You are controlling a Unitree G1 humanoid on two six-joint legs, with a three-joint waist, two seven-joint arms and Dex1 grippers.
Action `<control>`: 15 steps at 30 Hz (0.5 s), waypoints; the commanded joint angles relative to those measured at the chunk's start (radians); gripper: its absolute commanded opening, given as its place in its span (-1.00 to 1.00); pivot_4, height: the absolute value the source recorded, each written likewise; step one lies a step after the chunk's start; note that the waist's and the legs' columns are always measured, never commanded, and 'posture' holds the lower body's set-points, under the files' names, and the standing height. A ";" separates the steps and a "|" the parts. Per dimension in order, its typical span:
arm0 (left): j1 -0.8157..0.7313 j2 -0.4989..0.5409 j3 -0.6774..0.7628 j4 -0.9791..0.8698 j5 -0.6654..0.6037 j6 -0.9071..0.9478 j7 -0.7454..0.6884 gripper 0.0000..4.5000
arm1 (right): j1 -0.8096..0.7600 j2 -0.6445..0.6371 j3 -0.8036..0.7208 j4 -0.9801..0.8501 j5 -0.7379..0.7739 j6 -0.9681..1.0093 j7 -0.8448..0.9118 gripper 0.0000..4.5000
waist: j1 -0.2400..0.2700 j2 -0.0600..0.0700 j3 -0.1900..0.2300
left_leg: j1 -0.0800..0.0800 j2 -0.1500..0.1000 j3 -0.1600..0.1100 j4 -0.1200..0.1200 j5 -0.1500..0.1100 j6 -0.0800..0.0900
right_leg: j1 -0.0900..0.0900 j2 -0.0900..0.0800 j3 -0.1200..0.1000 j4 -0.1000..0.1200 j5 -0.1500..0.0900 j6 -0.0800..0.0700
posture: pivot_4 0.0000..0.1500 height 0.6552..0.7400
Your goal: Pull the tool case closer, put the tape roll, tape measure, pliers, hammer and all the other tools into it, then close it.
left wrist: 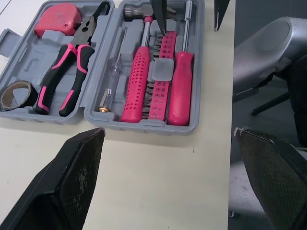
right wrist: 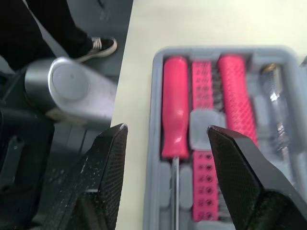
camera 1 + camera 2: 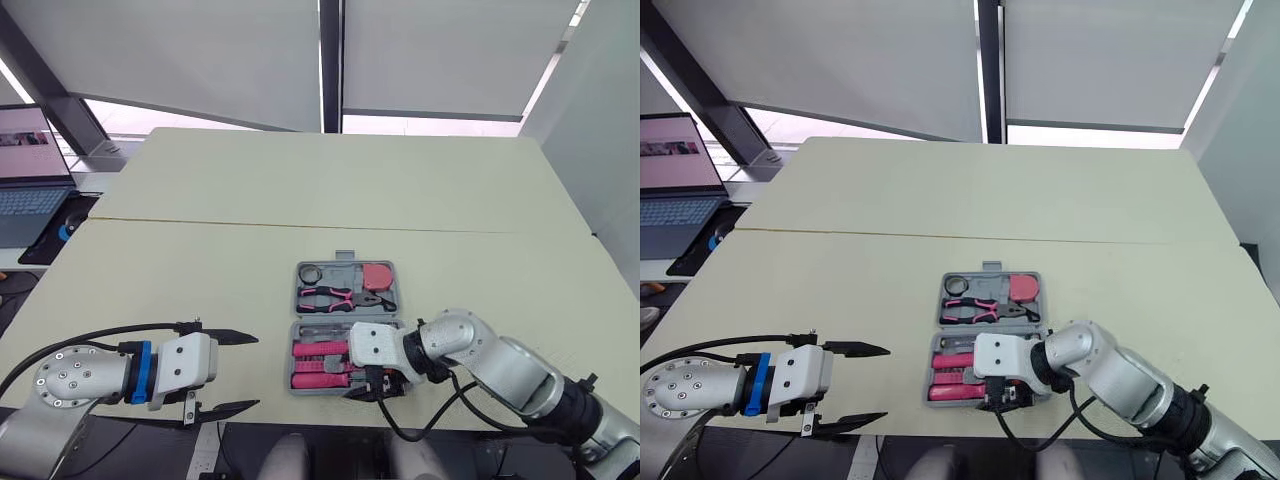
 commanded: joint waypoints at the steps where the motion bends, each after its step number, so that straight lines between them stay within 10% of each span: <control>1: -0.008 0.002 -0.009 -0.035 -0.006 0.010 0.011 1.00 | 0.025 -0.005 -0.018 0.007 0.009 -0.065 0.005 0.01 | 0.000 0.000 0.000 | 0.000 0.000 0.000 0.000 0.000 0.000 | 0.000 0.000 0.000 0.000 0.000 0.000 | 1.00 1.00; 10: -0.001 0.002 -0.011 -0.054 -0.008 0.028 0.017 1.00 | 0.034 0.036 0.045 0.139 -0.073 -0.161 -0.016 -0.96 | 0.000 0.000 0.000 | 0.000 0.000 0.001 0.000 0.000 0.000 | 0.000 0.000 0.001 0.000 0.000 0.000 | 1.00 1.00; 15: 0.008 0.006 -0.010 -0.062 -0.007 0.031 0.022 1.00 | 0.028 0.061 0.077 0.204 -0.123 -0.197 -0.018 -0.99 | 0.000 0.000 0.000 | 0.000 0.000 0.001 0.000 0.000 0.000 | 0.000 0.000 0.001 0.000 0.000 0.000 | 1.00 1.00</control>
